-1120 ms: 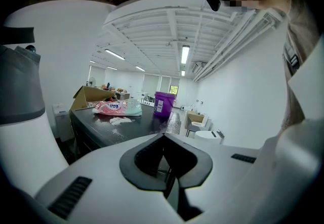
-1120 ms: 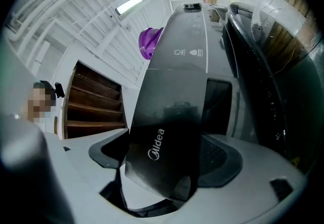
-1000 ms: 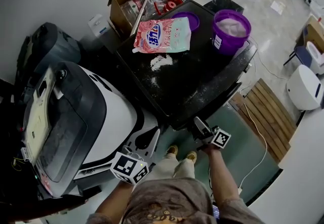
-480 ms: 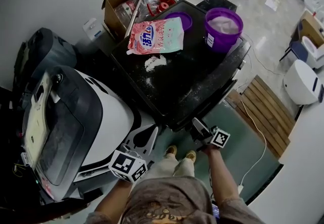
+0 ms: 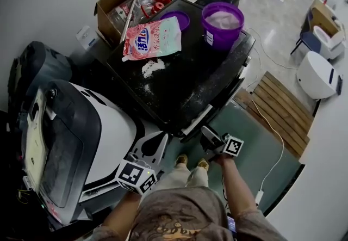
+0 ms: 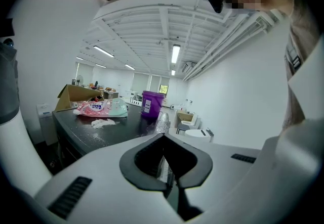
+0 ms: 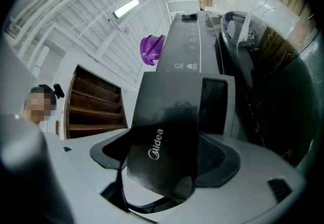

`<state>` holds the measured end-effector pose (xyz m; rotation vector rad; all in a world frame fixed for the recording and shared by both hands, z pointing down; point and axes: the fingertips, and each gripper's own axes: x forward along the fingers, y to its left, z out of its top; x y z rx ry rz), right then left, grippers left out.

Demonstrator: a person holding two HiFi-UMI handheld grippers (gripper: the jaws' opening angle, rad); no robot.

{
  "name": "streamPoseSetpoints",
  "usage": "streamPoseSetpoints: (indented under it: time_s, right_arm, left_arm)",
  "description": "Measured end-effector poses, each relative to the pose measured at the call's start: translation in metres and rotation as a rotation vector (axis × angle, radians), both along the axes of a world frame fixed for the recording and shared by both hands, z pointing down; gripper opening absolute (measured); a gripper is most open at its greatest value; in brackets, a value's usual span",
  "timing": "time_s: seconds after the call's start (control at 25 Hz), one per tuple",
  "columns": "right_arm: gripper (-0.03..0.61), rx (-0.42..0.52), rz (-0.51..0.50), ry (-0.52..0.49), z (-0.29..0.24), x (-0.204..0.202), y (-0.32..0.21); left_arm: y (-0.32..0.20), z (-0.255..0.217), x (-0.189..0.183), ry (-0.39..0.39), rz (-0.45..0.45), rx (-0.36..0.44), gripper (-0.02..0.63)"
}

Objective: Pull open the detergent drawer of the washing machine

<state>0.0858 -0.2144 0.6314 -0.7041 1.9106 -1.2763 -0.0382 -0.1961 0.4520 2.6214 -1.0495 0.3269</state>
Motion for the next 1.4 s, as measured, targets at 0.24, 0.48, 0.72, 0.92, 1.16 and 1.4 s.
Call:
streamPoseSetpoints:
  time_s: [0.24,0.48,0.72,0.92,1.16,1.4]
  right_arm:
    - [0.362,-0.010,0.008,0.008,0.002,0.005,0.007]
    - [0.328,-0.007,0.024,0.010,0.003,0.014,0.019]
    - [0.326,-0.010,0.038,-0.001,0.002,0.021,0.028]
    - [0.321,-0.022,0.060,-0.001,0.005,0.032,0.041]
    - [0.316,-0.027,0.080,0.001,0.005,0.045,0.057]
    - [0.314,-0.029,0.095,0.001,0.005,0.056,0.070]
  left_arm:
    - [0.001,0.003,0.009,0.000,0.039,-0.002,0.021]
    - [-0.002,0.003,0.015,0.003,0.058,-0.009,0.021]
    - [0.001,0.003,0.021,-0.002,0.075,-0.021,0.021]
    - [0.005,0.006,0.025,0.003,0.095,-0.018,0.021]
    - [0.008,0.003,0.034,0.002,0.105,-0.027,0.021]
    - [0.013,0.005,0.043,0.000,0.129,-0.037,0.021]
